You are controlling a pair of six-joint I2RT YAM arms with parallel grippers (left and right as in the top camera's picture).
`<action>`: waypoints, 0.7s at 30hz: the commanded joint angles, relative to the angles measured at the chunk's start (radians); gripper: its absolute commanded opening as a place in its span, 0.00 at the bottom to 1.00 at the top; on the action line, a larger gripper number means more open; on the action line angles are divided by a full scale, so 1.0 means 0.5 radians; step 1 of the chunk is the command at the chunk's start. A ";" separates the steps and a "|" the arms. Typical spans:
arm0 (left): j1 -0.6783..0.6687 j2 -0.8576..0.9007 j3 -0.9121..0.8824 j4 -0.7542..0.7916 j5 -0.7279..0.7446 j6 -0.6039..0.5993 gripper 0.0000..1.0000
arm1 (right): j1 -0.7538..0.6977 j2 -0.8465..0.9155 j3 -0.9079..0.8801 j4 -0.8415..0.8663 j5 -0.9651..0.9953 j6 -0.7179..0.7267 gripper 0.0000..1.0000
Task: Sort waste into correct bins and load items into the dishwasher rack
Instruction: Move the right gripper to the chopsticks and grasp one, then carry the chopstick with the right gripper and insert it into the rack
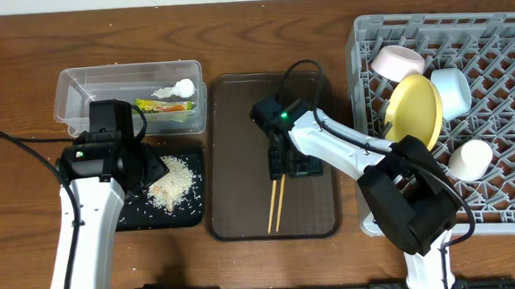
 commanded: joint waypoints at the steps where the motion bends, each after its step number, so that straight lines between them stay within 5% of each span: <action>1: 0.008 -0.017 -0.020 -0.011 0.003 -0.003 0.65 | 0.014 0.010 -0.038 0.008 0.029 0.047 0.67; 7: 0.008 -0.017 -0.020 -0.012 0.003 -0.003 0.66 | 0.014 0.009 -0.038 0.021 0.014 0.047 0.33; 17: 0.008 -0.017 -0.020 -0.011 0.003 -0.004 0.65 | 0.008 0.009 -0.037 0.021 -0.003 0.047 0.04; 21: 0.008 -0.017 -0.020 -0.011 0.003 -0.003 0.65 | -0.006 0.007 -0.037 0.020 -0.008 0.046 0.01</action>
